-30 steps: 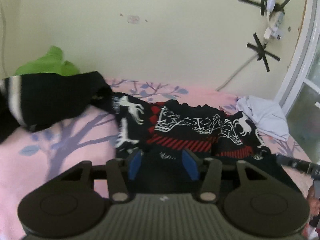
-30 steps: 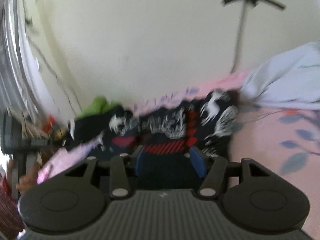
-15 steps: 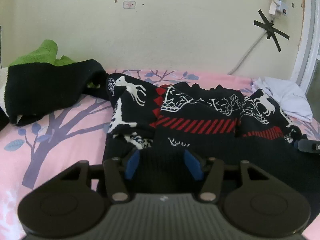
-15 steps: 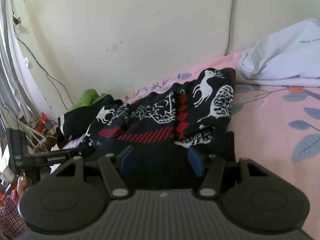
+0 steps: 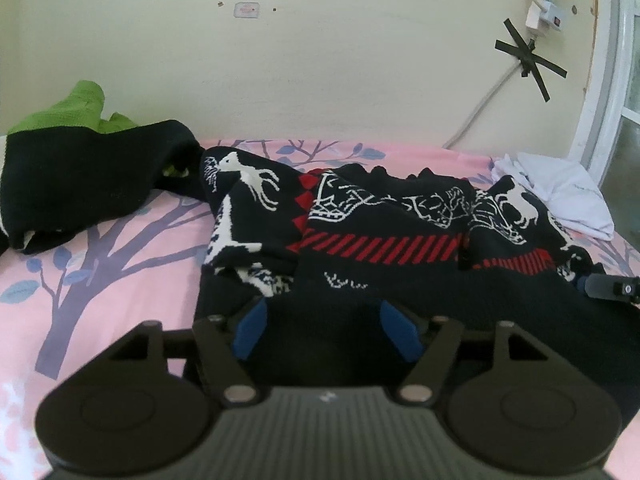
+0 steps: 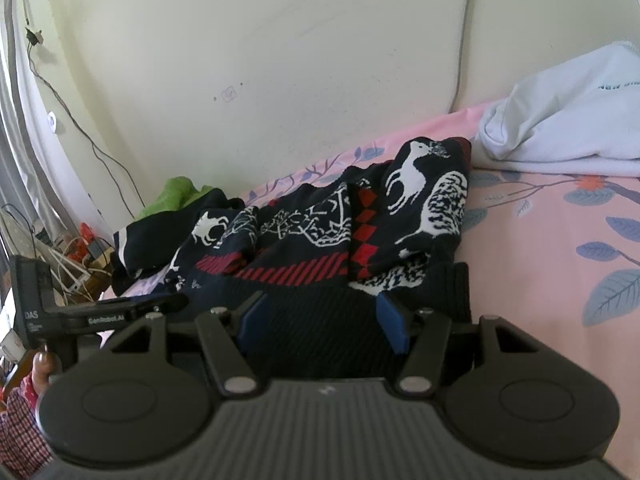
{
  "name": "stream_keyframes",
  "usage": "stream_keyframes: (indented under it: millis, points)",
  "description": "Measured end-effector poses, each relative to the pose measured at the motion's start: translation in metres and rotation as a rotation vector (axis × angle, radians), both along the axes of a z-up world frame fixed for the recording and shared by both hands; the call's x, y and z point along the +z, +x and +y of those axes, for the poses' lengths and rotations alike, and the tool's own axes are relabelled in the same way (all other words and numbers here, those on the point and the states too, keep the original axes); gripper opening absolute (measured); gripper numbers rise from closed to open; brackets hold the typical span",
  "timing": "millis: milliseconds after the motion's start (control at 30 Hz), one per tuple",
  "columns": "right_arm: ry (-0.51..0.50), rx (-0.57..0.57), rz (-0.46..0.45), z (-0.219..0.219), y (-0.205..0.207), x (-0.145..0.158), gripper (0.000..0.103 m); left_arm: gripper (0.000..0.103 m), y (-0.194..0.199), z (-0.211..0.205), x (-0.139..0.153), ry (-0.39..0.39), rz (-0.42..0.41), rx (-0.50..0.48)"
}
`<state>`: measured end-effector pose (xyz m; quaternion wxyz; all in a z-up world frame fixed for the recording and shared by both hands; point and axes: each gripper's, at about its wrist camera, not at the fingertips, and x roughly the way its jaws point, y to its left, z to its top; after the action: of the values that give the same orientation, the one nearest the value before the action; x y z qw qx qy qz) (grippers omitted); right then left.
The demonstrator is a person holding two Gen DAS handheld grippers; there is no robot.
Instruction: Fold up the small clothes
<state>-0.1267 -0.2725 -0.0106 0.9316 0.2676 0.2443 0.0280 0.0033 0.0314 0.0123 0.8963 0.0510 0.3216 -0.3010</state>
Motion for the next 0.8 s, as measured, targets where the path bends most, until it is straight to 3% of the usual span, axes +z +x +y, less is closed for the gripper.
stream_keyframes:
  millis: [333,500,800]
  points:
    - [-0.008,0.002,-0.004,0.0,0.0002,0.0002,0.054,0.071,-0.0017,-0.0028,0.0003,0.031,-0.012,-0.009]
    - [0.001,0.003,-0.006,-0.0003,-0.0005,0.0003,0.054,0.103,-0.0034,-0.0045,0.0011,0.046,-0.023,-0.009]
    - [0.005,0.0,-0.007,0.0,-0.0013,0.0003,0.054,0.103,-0.0053,-0.006,0.0005,0.055,-0.027,-0.013]
